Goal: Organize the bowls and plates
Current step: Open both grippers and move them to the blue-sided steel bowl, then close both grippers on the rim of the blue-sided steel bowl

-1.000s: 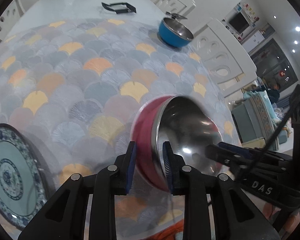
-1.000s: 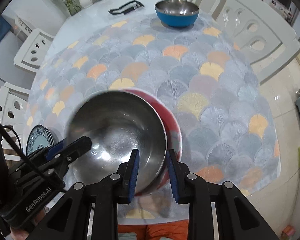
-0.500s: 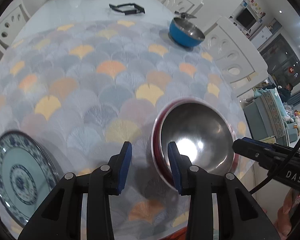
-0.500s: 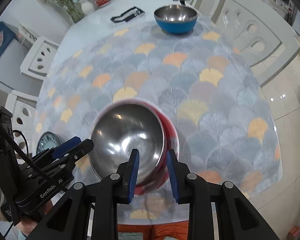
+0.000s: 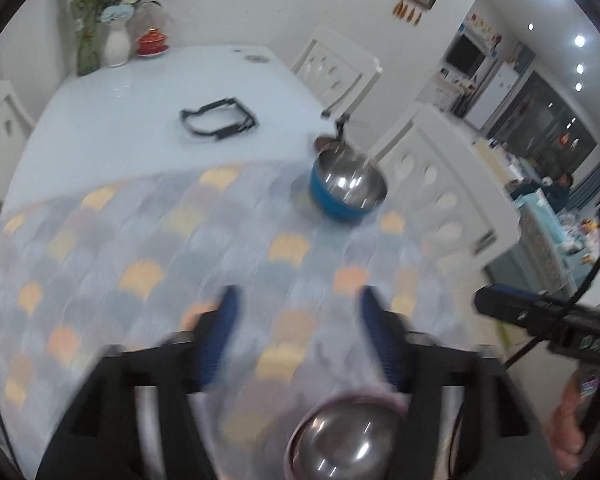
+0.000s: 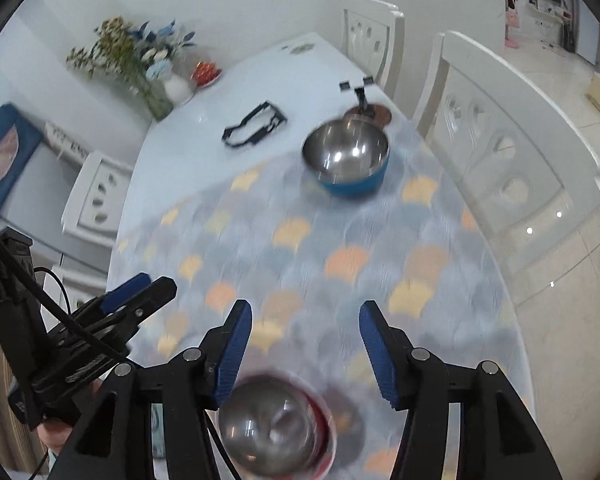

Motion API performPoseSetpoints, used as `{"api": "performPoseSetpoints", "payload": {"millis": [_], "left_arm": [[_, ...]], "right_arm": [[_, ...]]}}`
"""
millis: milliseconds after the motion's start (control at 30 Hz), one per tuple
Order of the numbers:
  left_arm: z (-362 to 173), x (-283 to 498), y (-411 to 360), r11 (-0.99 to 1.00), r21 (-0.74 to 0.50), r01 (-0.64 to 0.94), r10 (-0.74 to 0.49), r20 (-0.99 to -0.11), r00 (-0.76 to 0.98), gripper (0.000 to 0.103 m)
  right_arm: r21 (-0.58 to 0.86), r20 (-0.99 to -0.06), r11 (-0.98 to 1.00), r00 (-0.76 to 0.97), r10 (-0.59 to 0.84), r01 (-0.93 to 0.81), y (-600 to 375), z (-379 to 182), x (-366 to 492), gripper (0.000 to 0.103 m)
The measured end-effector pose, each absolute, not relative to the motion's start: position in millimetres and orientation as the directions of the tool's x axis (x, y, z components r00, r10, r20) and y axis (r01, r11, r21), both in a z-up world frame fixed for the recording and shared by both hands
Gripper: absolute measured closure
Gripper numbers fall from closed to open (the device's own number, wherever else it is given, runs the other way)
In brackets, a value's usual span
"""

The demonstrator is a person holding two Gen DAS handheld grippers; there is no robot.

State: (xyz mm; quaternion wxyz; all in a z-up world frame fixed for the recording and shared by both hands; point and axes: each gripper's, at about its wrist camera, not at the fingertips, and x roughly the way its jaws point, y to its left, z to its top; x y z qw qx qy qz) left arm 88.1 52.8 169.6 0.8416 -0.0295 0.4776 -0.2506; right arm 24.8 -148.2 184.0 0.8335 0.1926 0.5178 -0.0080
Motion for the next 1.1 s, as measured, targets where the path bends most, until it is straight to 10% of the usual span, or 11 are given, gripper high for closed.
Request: {"api": "performPoseSetpoints", "payload": {"millis": [233, 833, 1100], "left_arm": [[146, 172, 0, 0.851, -0.352, 0.389, -0.489, -0.802, 0.344, 0.028], [47, 278, -63, 0.789, -0.504, 0.352, -0.576, -0.805, 0.138, 0.085], [44, 280, -65, 0.783, -0.498, 0.373, -0.58, -0.801, 0.147, 0.086]], "right_arm": [[0.352, -0.875, 0.889, 0.441, 0.202, 0.292, -197, 147, 107, 0.049], [0.369, -0.908, 0.824, 0.357, 0.221, 0.43, -244, 45, 204, 0.065], [0.353, -0.914, 0.826, 0.352, 0.203, 0.44, -243, 35, 204, 0.075]]}}
